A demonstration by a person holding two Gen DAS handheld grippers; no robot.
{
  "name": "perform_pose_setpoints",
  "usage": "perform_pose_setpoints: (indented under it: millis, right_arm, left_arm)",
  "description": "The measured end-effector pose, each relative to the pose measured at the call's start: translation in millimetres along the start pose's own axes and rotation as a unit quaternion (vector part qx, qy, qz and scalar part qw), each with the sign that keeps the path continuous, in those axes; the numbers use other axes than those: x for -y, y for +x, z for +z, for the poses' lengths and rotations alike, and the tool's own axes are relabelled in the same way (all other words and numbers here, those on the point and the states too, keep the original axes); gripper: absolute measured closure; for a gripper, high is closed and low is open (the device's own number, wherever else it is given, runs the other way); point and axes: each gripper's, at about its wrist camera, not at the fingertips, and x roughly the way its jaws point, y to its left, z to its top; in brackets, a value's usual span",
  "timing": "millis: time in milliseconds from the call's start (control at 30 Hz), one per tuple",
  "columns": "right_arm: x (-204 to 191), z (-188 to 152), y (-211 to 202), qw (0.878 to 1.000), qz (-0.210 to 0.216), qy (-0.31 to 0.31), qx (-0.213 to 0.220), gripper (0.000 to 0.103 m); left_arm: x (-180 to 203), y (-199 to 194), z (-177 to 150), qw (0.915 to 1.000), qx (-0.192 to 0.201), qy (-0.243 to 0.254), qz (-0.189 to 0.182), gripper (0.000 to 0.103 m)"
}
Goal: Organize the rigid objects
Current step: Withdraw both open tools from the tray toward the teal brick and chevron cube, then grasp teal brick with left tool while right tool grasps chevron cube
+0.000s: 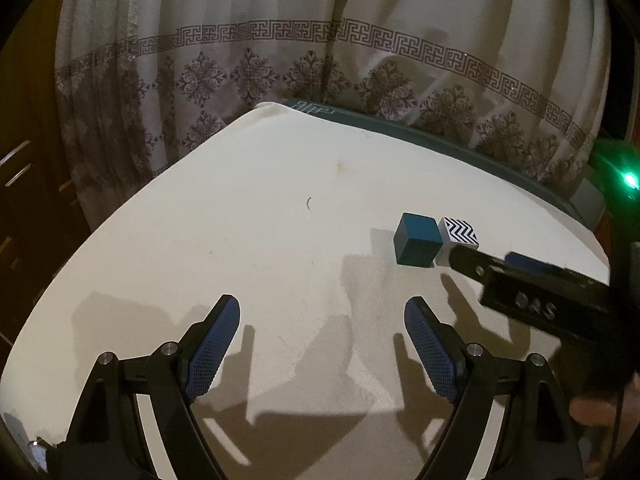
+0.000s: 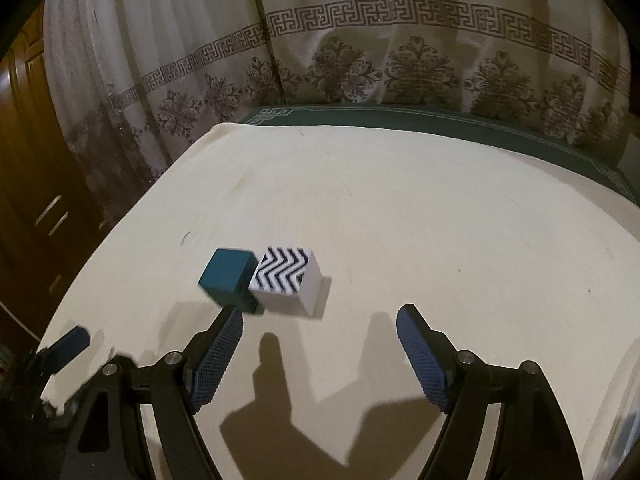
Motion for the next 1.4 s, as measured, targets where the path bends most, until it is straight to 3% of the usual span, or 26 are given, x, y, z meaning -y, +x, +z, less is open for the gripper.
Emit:
perform_pose_setpoints:
  millis: [300,467,633,833,1167,1400]
  right_arm:
    - [0.0,12.9,22.4,1.0,0.015,-0.006,-0.01,0.034]
    - [-3.3,15.4,26.9,1.0,0.021,-0.014,-0.011,0.061]
    - [0.3,9.4,16.4,1.0,0.026,-0.008,-0.005,0.07]
    - [15.8,-14.5,-13.2,1.0,0.014,0.005,0.007,0.071]
    - [32.1,-51.1,-55.2,1.0,-0.014,0.012,0.023,0.071]
    - [45.4,-63.1,-61.6,0.999,-0.014,0.036,0.029,0.071]
  left_arm:
    - [-3.5,5.0,-1.4,0.9999,-0.004,-0.012,-0.001,0.018]
    - [-5.3,6.7,-3.0,0.9999,-0.008,-0.013,-0.003,0.018]
    - [-7.7,9.0,-3.1,0.9998,-0.012,-0.017,-0.005,0.018]
    - [2.0,7.6,-2.1,0.9999,-0.009,0.004,0.004,0.018]
    - [33.3,7.7,14.8,0.9992,-0.011,0.035,-0.012,0.018]
    - [63.8,32.0,37.7,0.9976,-0.024,0.06,-0.024,0.019]
